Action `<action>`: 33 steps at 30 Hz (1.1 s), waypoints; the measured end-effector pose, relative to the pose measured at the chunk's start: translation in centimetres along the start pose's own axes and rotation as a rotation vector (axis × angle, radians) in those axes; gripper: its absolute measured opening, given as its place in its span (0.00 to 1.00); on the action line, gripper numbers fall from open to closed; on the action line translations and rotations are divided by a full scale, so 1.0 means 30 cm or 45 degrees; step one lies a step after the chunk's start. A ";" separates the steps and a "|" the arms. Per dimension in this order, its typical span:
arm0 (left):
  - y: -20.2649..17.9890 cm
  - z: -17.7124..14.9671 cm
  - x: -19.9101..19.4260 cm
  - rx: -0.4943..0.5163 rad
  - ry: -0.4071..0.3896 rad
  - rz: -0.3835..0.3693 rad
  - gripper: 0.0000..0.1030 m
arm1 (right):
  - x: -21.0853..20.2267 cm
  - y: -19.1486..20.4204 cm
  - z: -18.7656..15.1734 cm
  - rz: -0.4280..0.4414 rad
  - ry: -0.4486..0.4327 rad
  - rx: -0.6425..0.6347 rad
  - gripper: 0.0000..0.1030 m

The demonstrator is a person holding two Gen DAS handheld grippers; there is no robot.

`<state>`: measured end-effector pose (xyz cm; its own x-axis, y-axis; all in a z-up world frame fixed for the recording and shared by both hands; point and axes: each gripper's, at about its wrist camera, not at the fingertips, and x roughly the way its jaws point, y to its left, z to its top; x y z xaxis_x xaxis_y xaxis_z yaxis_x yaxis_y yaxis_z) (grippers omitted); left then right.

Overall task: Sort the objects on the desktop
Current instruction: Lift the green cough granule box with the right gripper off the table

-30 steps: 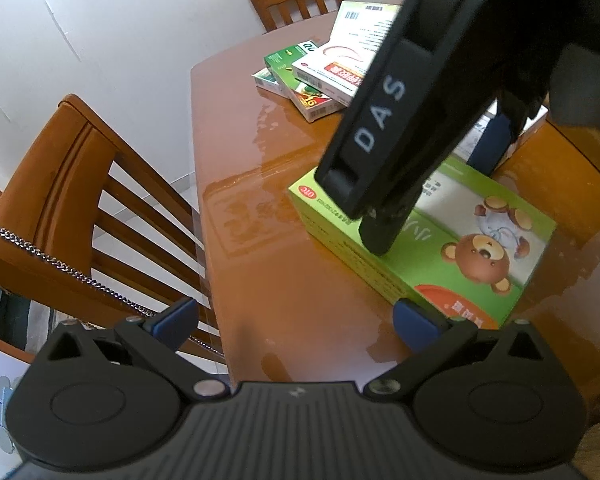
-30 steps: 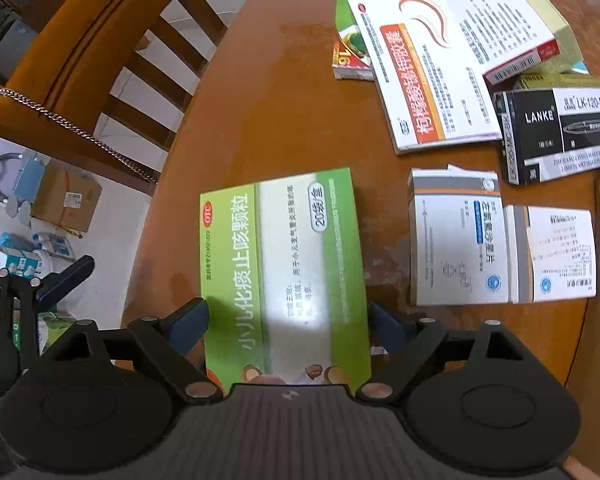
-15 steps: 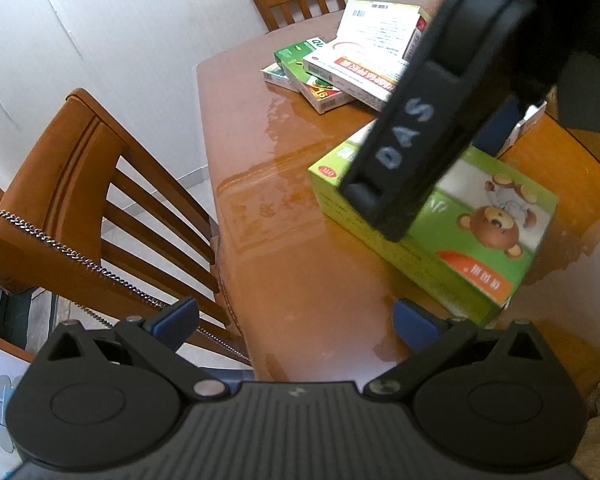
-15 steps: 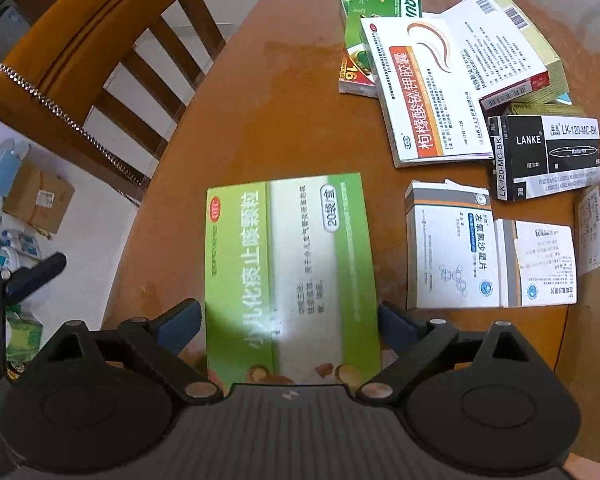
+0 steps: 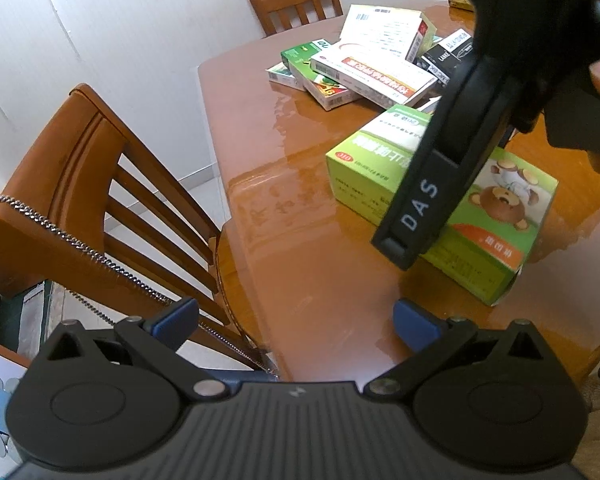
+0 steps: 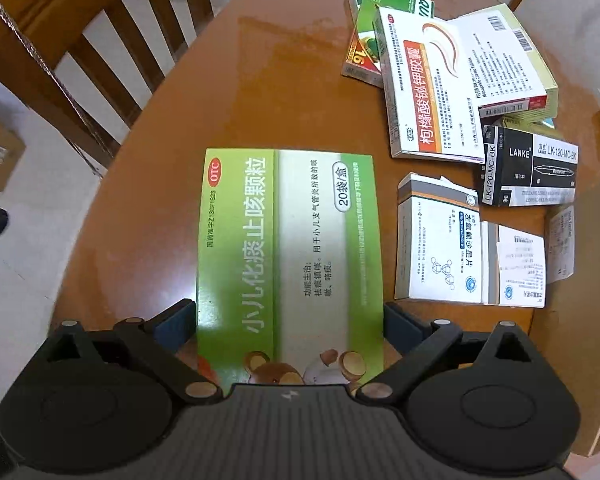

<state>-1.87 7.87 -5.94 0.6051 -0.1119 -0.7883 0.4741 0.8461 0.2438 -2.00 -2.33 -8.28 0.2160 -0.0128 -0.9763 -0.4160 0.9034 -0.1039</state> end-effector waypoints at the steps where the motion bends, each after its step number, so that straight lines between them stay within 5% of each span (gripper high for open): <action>1: 0.006 -0.004 0.000 -0.003 0.000 0.000 1.00 | 0.003 0.006 0.002 -0.008 0.011 -0.006 0.97; 14: 0.016 -0.006 -0.003 -0.035 -0.028 -0.049 1.00 | -0.007 0.016 0.006 -0.050 0.023 0.008 0.96; 33: -0.023 0.066 -0.006 -0.065 -0.039 -0.135 1.00 | -0.141 -0.091 0.031 0.054 -0.157 0.063 0.93</action>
<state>-1.03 6.28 -4.85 0.5729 -0.2170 -0.7904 0.5037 0.8539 0.1306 -0.96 -4.34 -3.70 0.3075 0.0761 -0.9485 -0.3835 0.9222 -0.0503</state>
